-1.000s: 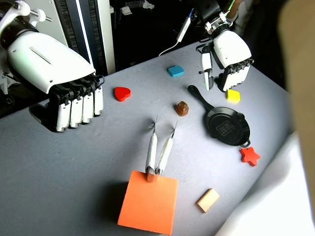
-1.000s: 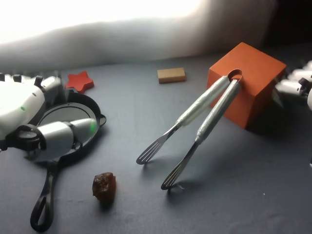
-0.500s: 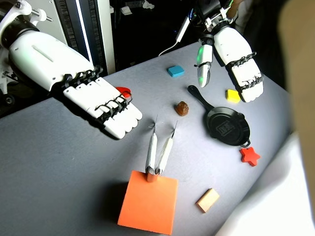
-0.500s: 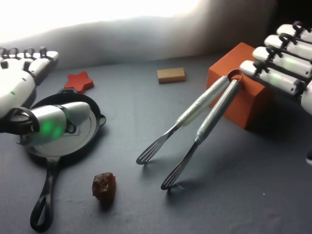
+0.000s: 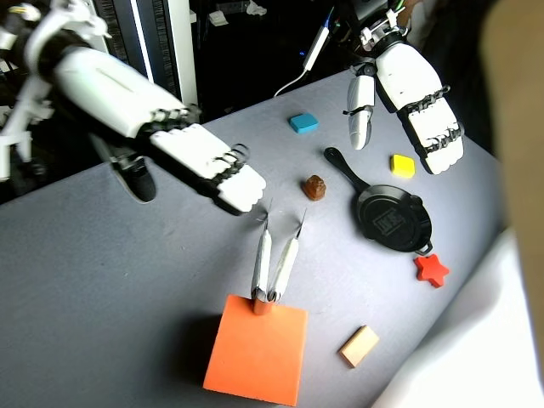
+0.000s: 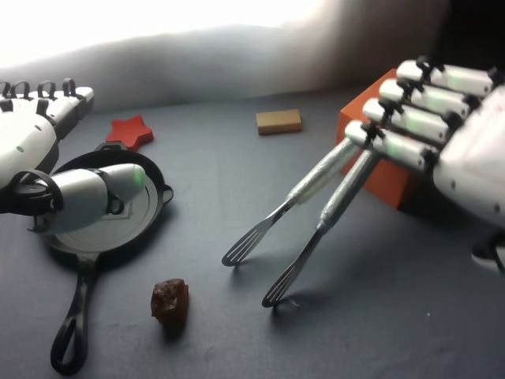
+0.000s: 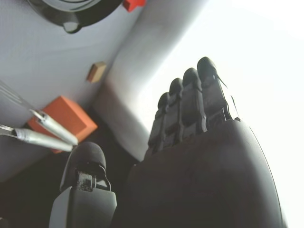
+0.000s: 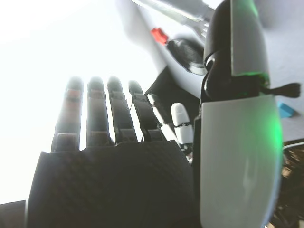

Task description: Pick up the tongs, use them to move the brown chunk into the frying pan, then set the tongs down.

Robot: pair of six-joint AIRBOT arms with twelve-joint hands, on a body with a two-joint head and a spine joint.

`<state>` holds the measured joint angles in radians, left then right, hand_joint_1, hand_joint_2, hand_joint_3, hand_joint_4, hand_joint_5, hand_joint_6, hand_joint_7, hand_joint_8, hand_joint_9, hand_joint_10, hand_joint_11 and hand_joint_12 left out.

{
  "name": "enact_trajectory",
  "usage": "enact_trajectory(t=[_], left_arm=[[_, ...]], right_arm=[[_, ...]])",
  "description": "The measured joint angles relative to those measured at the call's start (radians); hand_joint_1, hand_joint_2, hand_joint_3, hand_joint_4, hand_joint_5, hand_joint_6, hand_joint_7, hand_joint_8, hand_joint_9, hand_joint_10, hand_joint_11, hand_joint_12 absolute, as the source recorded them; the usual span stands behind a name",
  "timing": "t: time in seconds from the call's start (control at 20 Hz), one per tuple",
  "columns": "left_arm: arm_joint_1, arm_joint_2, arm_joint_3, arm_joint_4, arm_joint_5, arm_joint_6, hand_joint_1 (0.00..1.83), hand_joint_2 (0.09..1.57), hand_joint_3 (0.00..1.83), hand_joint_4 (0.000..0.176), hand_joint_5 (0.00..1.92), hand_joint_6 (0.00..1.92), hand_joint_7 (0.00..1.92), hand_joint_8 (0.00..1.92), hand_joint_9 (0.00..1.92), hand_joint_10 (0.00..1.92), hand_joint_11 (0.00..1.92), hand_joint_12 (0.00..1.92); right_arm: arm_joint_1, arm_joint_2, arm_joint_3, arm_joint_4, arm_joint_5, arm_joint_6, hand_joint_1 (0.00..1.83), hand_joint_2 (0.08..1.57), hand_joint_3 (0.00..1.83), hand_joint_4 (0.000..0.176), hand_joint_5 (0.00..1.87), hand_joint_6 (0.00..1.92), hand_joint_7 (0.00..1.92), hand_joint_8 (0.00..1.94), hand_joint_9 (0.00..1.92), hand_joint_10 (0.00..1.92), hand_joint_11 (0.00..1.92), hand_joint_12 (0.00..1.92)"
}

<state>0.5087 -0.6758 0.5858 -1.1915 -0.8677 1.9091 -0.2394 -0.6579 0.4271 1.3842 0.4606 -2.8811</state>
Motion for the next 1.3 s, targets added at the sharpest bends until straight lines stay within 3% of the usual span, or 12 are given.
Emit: enact_trajectory(t=[0.1,0.25,0.3,0.4,0.5,0.65,0.8,1.0,1.05,1.1,1.2,1.3], left_arm=[[0.0,0.0,-0.003,-0.017,0.001,-0.001,0.0,1.21,0.0,0.0,0.04,0.0,0.1,0.0,0.07,0.0,0.0,0.29],[0.009,0.0,-0.022,-0.028,0.005,-0.003,0.0,1.22,0.0,0.0,0.04,0.0,0.1,0.0,0.08,0.01,0.0,0.3],[0.009,0.007,-0.029,-0.076,0.006,-0.005,0.0,1.22,0.0,0.0,0.04,0.0,0.1,0.0,0.08,0.01,0.0,0.3],[-0.008,0.007,-0.023,-0.104,0.002,0.018,0.0,1.22,0.0,0.0,0.04,0.01,0.1,0.0,0.08,0.0,0.0,0.31],[-0.038,0.001,-0.008,-0.118,-0.022,0.082,0.0,1.23,0.0,0.0,0.02,0.0,0.07,0.0,0.05,0.0,0.0,0.21],[-0.064,-0.002,-0.015,-0.156,-0.019,0.167,0.0,1.23,0.0,0.0,0.04,0.0,0.09,0.0,0.07,0.0,0.0,0.29],[-0.105,-0.001,-0.063,-0.211,-0.09,0.272,0.0,1.24,0.0,0.0,0.0,0.0,0.04,0.0,0.04,0.0,0.0,0.22],[-0.182,-0.018,-0.09,-0.364,-0.181,0.411,0.0,1.25,0.0,0.0,0.0,0.0,0.02,0.0,0.02,0.01,0.0,0.18],[-0.189,-0.018,-0.087,-0.379,-0.18,0.43,0.0,1.25,0.0,0.0,0.0,0.0,0.01,0.0,0.02,0.0,0.0,0.16],[-0.192,-0.018,-0.086,-0.395,-0.18,0.434,0.0,1.27,0.01,0.0,0.0,0.0,0.0,0.0,0.01,0.0,0.0,0.12],[-0.188,-0.019,-0.086,-0.399,-0.175,0.436,0.0,1.27,0.0,0.0,0.0,0.0,0.0,0.0,0.0,0.0,0.0,0.09],[-0.188,-0.026,-0.081,-0.399,-0.175,0.435,0.0,1.25,0.0,0.0,0.03,0.01,0.04,0.0,0.03,0.0,0.0,0.22]], right_arm=[[0.043,-0.053,0.045,0.126,0.035,-0.117,1.13,0.88,0.03,0.0,0.0,0.0,0.0,0.0,0.0,0.0,0.0,0.0],[0.059,-0.122,0.1,0.158,0.063,-0.125,1.15,0.87,0.03,0.0,0.0,0.0,0.0,0.0,0.0,0.0,0.0,0.0],[0.053,-0.202,0.179,0.146,0.057,-0.126,1.15,0.87,0.03,0.0,0.0,0.0,0.0,0.0,0.0,0.0,0.0,0.0],[0.046,-0.221,0.2,0.152,0.051,-0.126,1.15,0.87,0.03,0.0,0.0,0.0,0.0,0.0,0.0,0.0,0.0,0.0],[0.046,-0.242,0.225,0.151,0.029,-0.125,1.15,0.88,0.03,0.0,0.0,0.0,0.0,0.0,0.0,0.0,0.0,0.0],[0.027,-0.272,0.257,0.154,-0.028,-0.127,1.15,0.88,0.03,0.0,0.0,0.0,0.0,0.0,0.0,0.0,0.0,0.0],[0.021,-0.34,0.312,0.154,-0.094,-0.126,1.14,0.87,0.03,0.0,0.0,0.0,0.0,0.0,0.0,0.0,0.0,0.0],[-0.002,-0.418,0.415,0.159,-0.134,-0.125,1.13,0.92,0.05,0.0,0.0,0.0,0.0,0.0,0.0,0.0,0.0,0.0],[-0.004,-0.43,0.438,0.16,-0.138,-0.126,1.04,0.99,0.08,0.0,0.0,0.0,0.0,0.0,0.0,0.0,0.0,0.0],[-0.008,-0.443,0.463,0.158,-0.138,-0.126,0.9,0.96,0.07,0.0,0.0,0.0,0.0,0.0,0.0,0.0,0.0,0.0],[-0.015,-0.454,0.485,0.152,-0.144,-0.127,0.9,0.96,0.07,0.0,0.0,0.0,0.0,0.0,0.0,0.0,0.0,0.0],[-0.035,-0.469,0.509,0.156,-0.166,-0.126,0.85,0.91,0.04,0.0,0.0,0.0,0.0,0.0,0.0,0.0,0.0,0.0]])
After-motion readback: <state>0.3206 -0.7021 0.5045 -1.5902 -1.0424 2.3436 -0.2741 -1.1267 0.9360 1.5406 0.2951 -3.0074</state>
